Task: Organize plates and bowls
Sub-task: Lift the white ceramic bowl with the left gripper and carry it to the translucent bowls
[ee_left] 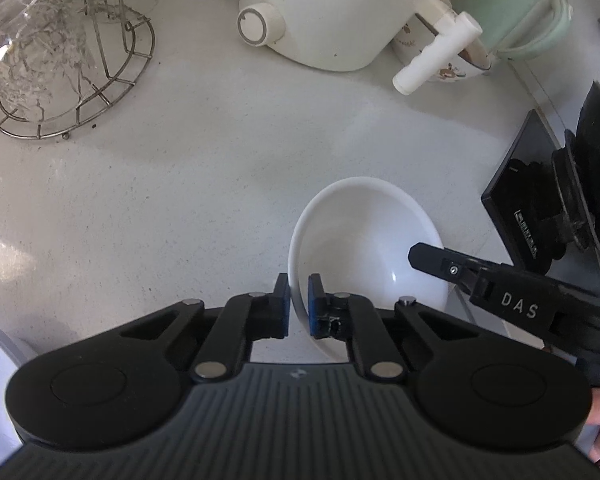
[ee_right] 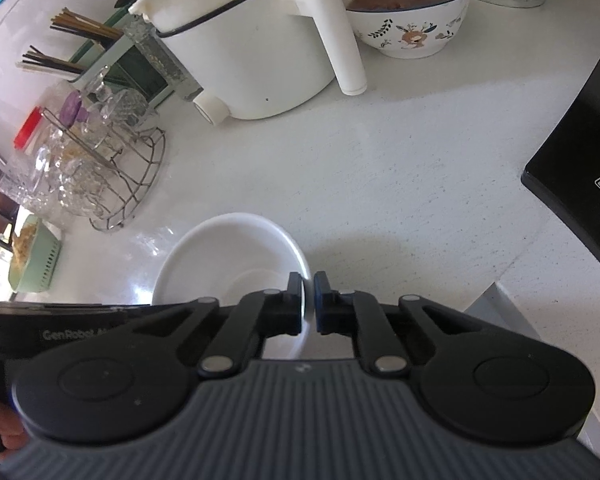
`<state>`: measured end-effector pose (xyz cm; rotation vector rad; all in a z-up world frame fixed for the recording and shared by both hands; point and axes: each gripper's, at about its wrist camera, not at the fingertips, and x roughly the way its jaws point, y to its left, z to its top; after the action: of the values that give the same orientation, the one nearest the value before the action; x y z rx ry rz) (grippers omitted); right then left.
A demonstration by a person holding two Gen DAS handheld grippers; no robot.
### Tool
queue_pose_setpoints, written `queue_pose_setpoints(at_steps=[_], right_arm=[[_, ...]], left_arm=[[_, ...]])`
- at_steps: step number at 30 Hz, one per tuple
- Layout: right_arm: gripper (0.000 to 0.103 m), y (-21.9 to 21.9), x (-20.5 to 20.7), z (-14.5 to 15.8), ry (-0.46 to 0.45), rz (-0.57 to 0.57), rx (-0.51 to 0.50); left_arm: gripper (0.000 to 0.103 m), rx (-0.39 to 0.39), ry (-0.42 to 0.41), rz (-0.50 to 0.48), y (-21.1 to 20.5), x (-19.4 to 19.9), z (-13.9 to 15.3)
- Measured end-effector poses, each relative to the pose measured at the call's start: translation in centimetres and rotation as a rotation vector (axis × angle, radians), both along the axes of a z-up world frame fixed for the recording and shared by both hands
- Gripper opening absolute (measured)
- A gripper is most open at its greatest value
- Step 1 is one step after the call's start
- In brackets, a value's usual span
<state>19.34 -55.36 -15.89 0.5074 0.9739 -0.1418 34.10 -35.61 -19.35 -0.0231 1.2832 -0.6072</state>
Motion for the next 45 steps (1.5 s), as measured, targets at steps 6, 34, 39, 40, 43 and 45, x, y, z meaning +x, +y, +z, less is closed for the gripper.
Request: queue_pose_setpoints(at_steps=[6,34,39,40,43,45], right_arm=[[0.009,0.4,0.0,0.7,-0.009,0.012,-0.009],[0.009,4.6,-0.1,8.9,-0.117,0.020,0.068],[0.009,6.2,0.0,10.1,-0.129,0.054,0.059],[0.009,6.6,0.1,10.2,-0.129,0.063,0.055],[0.009,7.7,0.4,10.4,-0.131,0.080,0.054],[0.009,8.5,0.6,10.5,-0.132,0.089,0.059]], left_arm=[[0.010,-0.005,-0.004,0.008,0.7,-0.3,0.8],[0.010,0.004,-0.043,0.066,6.3,-1.6,10.8],[0.010,-0.005,-0.027,0.096,8.4,-1.7,11.8],[0.011,-0.009,-0.030,0.104,8.8,-1.7,12.0],[0.011,-0.026,-0.035,0.130,10.3,-1.9,12.4],[0.011,-0.033,-0.042,0.147,11.3,-2.1,12.6]])
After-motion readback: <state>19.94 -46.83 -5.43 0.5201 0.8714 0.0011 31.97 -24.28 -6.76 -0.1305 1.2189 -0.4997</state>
